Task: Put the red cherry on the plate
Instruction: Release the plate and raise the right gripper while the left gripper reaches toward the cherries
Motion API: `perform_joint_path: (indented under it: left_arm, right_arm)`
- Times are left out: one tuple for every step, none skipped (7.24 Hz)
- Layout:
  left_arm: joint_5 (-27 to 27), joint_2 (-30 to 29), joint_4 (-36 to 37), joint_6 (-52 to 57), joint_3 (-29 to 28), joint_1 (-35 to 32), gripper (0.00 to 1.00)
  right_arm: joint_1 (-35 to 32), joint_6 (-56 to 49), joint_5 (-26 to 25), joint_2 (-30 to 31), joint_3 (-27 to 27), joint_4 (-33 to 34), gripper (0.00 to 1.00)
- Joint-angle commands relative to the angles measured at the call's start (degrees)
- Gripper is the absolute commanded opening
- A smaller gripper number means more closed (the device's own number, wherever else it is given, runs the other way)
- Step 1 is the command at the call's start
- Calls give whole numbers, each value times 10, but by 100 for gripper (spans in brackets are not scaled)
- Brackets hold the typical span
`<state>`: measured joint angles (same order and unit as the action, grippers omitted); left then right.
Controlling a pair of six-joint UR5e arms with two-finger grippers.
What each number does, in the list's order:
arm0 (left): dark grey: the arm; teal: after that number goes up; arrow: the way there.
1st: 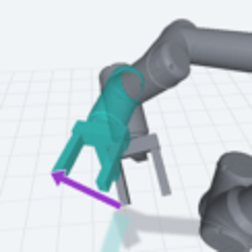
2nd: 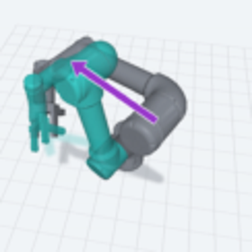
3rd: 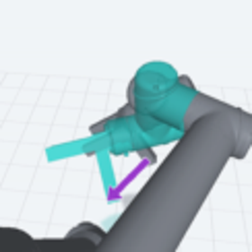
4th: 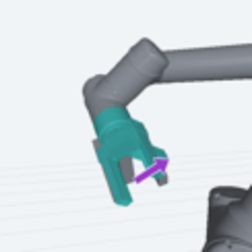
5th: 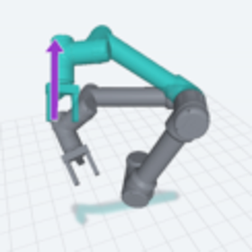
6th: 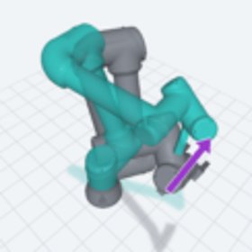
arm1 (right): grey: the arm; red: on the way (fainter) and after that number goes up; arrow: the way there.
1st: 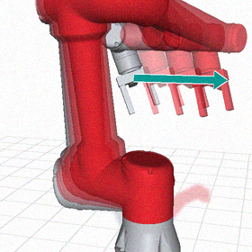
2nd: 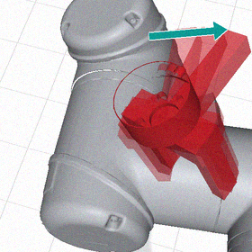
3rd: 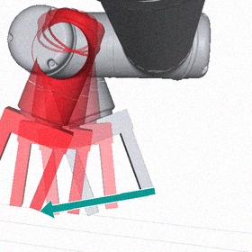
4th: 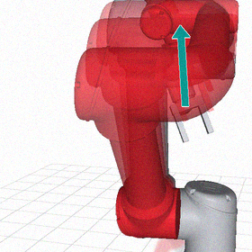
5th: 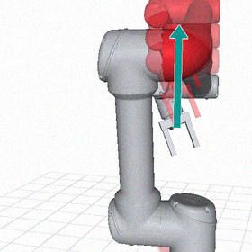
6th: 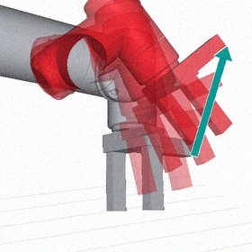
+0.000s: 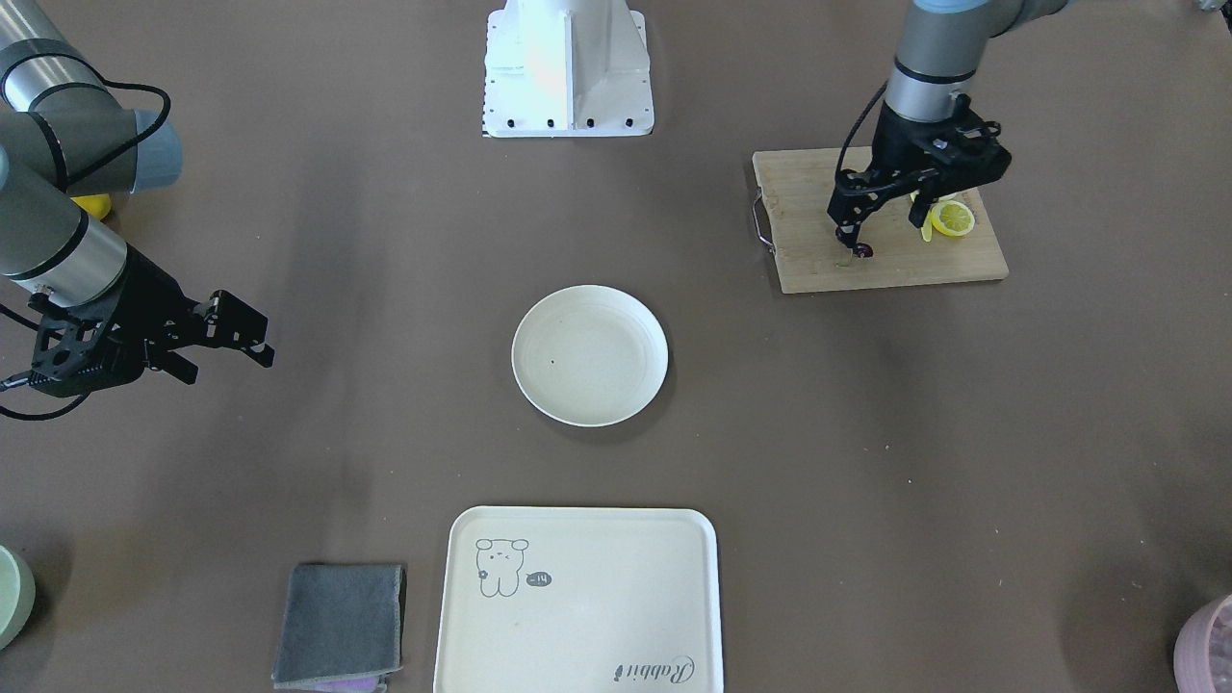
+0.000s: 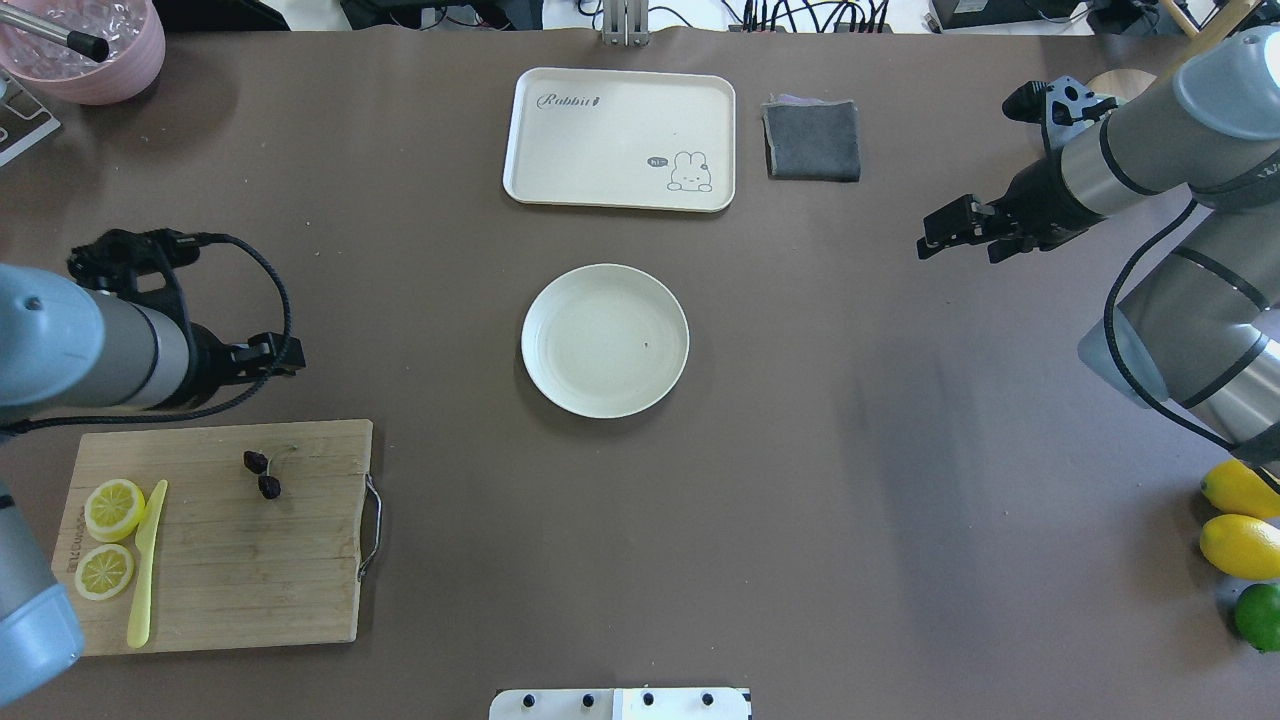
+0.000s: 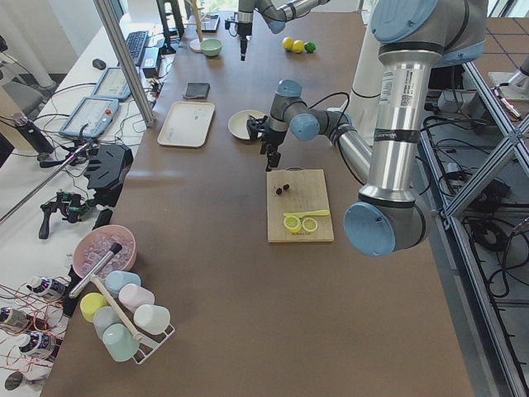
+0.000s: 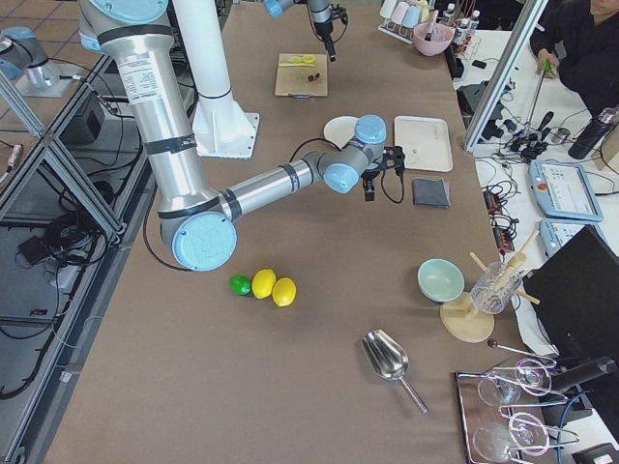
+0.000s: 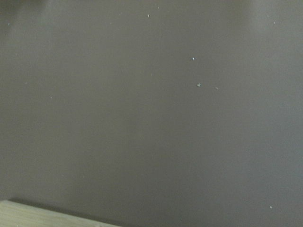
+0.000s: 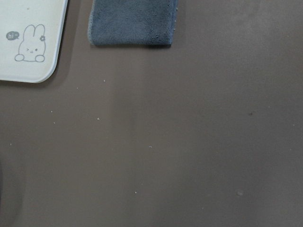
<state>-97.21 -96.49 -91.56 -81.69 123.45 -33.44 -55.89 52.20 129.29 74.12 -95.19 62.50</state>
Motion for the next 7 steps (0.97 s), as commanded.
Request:
perform_joint_path:
  left_arm:
    - [18,-10,-50,-35,-49,40,97]
    - [18,-3,-90,-31,-74,39,97]
    - [18,11,-112,-29,-84,39,97]
    - [18,32,-128,-29,-82,39,97]
    - [18,58,-150,-30,-81,40,97]
    - [17,80,-169,-31,-75,39,97]
    - [16,82,-170,-33,-71,40,97]
  right_arm:
    - [-5,-1,-1,1,0,0,100]
    - [-8,-1,-1,0,0,2,100]
    - [-10,-1,-1,0,0,2,100]
    - [-11,0,-1,0,0,2,100]
    - [-13,-1,-1,0,0,3,100]
    - [-16,-1,-1,0,0,3,100]
    - [-18,-1,-1,0,-1,3,100]
